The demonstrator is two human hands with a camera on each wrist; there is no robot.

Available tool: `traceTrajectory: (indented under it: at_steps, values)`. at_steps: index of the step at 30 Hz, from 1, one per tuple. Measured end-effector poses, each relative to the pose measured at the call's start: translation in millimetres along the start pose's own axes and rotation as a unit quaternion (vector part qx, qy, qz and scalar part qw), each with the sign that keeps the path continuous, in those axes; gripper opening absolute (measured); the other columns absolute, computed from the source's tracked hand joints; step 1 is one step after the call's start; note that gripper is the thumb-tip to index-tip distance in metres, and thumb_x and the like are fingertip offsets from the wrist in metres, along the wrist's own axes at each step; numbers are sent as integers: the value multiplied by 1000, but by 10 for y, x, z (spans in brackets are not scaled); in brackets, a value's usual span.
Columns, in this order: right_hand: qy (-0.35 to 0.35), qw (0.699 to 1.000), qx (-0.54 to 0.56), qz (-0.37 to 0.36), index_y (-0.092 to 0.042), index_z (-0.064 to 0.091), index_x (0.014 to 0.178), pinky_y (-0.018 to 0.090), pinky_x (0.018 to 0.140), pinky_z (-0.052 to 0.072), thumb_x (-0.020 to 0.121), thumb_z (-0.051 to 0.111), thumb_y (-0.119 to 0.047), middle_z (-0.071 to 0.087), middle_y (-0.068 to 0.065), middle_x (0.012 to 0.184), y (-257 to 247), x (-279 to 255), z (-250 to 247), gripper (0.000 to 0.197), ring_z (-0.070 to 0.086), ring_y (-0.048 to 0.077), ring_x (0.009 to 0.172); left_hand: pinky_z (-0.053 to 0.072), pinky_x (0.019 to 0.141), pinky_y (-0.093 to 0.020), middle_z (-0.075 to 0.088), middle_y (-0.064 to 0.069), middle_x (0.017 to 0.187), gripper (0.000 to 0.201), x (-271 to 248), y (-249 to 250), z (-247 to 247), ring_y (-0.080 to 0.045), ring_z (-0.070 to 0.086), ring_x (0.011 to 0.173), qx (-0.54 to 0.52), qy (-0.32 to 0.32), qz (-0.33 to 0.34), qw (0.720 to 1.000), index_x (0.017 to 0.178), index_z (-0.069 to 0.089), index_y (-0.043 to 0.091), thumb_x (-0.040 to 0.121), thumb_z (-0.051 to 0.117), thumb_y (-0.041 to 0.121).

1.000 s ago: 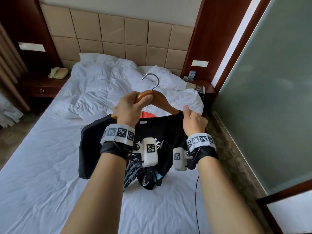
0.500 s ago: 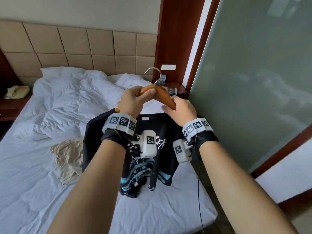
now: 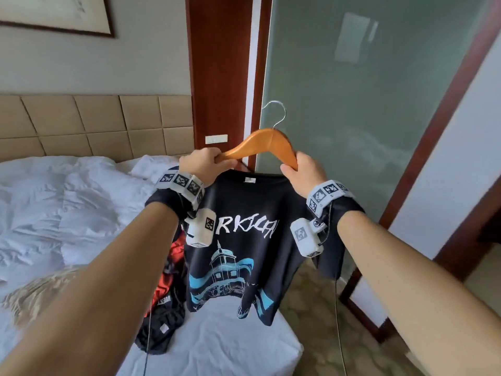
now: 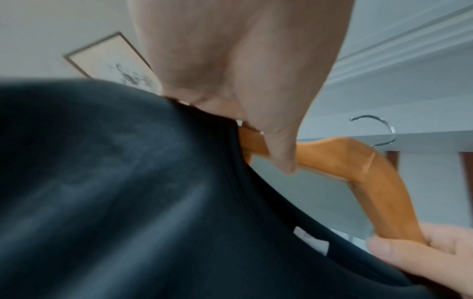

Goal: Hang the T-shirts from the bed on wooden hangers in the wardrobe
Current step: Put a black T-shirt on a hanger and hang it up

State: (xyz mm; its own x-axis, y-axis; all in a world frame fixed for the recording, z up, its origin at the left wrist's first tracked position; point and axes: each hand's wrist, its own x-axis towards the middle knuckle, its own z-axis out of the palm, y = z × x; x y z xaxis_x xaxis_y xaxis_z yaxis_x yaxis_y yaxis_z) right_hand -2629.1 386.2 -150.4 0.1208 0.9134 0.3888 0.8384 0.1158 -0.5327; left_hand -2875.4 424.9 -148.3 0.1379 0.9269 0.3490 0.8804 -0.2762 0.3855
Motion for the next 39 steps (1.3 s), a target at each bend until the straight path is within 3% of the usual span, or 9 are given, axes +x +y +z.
traceTrajectory:
  at_steps: [6, 10, 12, 16, 22, 28, 32, 36, 39]
  values:
    - [51, 997, -39, 42, -4, 59, 105, 42, 77, 49, 96, 57, -24, 67, 18, 97, 776, -261, -853, 22, 61, 39, 88, 36, 83, -39, 58, 4, 84, 31, 16, 1194, 409, -21, 55, 86, -11, 5, 82, 997, 95, 57, 21, 96, 51, 52]
    - [72, 991, -82, 81, -4, 59, 109, 43, 78, 51, 97, 55, -26, 67, 17, 98, 1312, -455, -1430, 25, 63, 38, 89, 40, 79, -35, 58, 2, 86, 27, 52, 1977, 683, -28, 60, 92, -45, -29, 136, 989, 98, 57, 20, 96, 55, 46]
    - [86, 987, -97, 99, -5, 58, 112, 40, 76, 50, 98, 54, -26, 66, 14, 96, 1573, -553, -1705, 26, 63, 36, 88, 44, 84, -37, 58, 3, 85, 34, 104, 2326, 801, -28, 61, 93, -65, -36, 143, 987, 99, 60, 21, 91, 59, 54]
    - [129, 968, -145, 157, -13, 53, 109, 41, 79, 51, 97, 50, -30, 63, 10, 96, 2055, -685, -2147, 21, 63, 36, 88, 34, 91, -43, 62, 2, 84, 50, 265, 2923, 1129, -28, 58, 91, -26, -62, 99, 993, 88, 59, 24, 81, 54, 74]
    - [157, 932, -218, 244, -9, 52, 118, 37, 73, 45, 98, 48, -25, 65, 15, 106, 2827, -746, -2726, 25, 63, 38, 95, 37, 94, -43, 62, -13, 115, 40, 495, 4053, 1903, -36, 51, 115, -23, -86, 182, 979, 109, 53, 9, 98, 47, 47]
    - [180, 903, -245, 305, -10, 49, 115, 39, 74, 43, 99, 48, -28, 64, 16, 108, 3656, -706, -3287, 24, 63, 41, 98, 39, 91, -41, 63, -16, 114, 31, 811, 5150, 2534, -36, 55, 111, -46, -92, 263, 959, 114, 51, 6, 99, 47, 32]
    - [207, 879, -260, 340, -16, 44, 100, 38, 70, 41, 99, 48, -30, 59, 8, 93, 4185, -623, -3735, 15, 62, 37, 89, 38, 93, -41, 60, -17, 112, 24, 1056, 5923, 2818, -36, 50, 112, -92, -101, 325, 936, 112, 52, 6, 93, 52, 20]
    - [252, 854, -259, 375, -19, 45, 98, 43, 76, 50, 96, 50, -32, 59, 5, 89, 4665, -627, -4133, 13, 62, 36, 86, 42, 89, -37, 57, -12, 112, 26, 1379, 6554, 3098, -31, 53, 105, -227, -208, 350, 884, 111, 57, 19, 90, 59, 35]
    - [299, 828, -235, 412, -17, 50, 100, 47, 90, 49, 95, 51, -27, 61, 5, 91, 5022, -691, -4328, 11, 62, 36, 91, 40, 96, -39, 63, -10, 118, 31, 1558, 6949, 3444, -34, 55, 112, -268, -230, 300, 886, 112, 63, 24, 96, 45, 43]
